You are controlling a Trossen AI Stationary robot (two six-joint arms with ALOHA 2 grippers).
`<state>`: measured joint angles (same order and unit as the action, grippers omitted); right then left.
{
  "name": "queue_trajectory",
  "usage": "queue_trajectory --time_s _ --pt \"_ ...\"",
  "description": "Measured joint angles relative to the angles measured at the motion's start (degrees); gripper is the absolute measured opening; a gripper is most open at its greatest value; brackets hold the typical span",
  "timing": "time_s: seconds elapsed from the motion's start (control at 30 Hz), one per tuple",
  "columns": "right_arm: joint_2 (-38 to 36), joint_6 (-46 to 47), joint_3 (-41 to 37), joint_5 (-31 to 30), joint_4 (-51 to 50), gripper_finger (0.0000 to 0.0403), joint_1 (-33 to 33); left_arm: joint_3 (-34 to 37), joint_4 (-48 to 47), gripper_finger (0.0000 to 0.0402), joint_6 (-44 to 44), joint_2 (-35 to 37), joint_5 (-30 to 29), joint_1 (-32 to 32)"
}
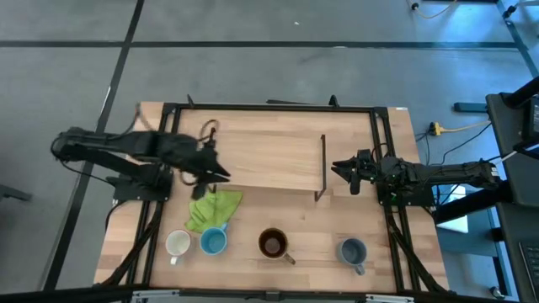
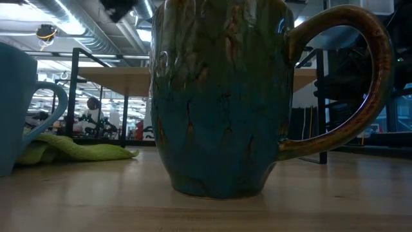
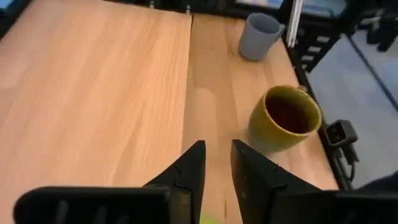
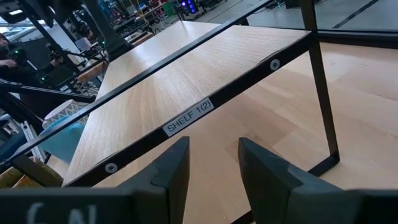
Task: Stack small to large cups/mugs on shelf
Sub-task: Put the blue mug on the shelf
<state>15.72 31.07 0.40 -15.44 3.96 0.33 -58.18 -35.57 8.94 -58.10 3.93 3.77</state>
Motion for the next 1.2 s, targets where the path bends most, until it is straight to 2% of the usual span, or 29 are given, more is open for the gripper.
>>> queue_trajectory --time_s 0.1,0.27,0.33,0.47,0.57,0.7,0.83,1.0,1.1,1.2 --pt "0.0 0.1 0.0 0.0 0.0 0.0138 0.0 -5.7 -2.5 0.0074 -0.6 -8.2 3.3 -2.4" --pt "0.0 0.0 0.0 0.0 0.0 0.0138 0.0 -13.1 -4.6 0.0072 2.3 -20.3 13.1 -3.0" --pt "0.0 0.0 0.0 0.0 0.0 0.0138 0.0 -15.6 -7.1 0.0072 2.3 -23.8 12.9 -1.7" --pt "0.0 0.0 0.0 0.0 0.0 0.0138 0.0 -19.9 -11.2 0.0071 1.0 -26.4 6.3 0.5" --pt "0.0 0.0 0.0 0.0 0.0 0.0138 0.0 -20.4 -11.0 0.0071 0.0 -24.9 0.8 2.1" --pt "0.0 0.0 0.0 0.0 0.0 0.0138 0.0 -18.3 -9.3 0.0071 0.5 -19.0 -6.3 4.6" --pt "0.0 0.0 0.0 0.0 0.0 0.0138 0.0 -10.9 -6.8 0.0071 7.4 -11.7 -8.1 9.1" --pt "0.0 0.0 0.0 0.0 0.0 0.0138 0.0 -4.0 -6.7 0.0071 18.9 -4.1 -9.9 18.4" --pt "0.0 0.1 0.0 0.0 0.0 0.0138 0.0 -2.2 -8.3 0.0071 20.1 -2.3 -9.9 22.8" --pt "0.0 0.0 0.0 0.0 0.0 0.0138 0.0 -0.6 -8.4 0.0071 17.0 -2.3 -10.1 22.7"
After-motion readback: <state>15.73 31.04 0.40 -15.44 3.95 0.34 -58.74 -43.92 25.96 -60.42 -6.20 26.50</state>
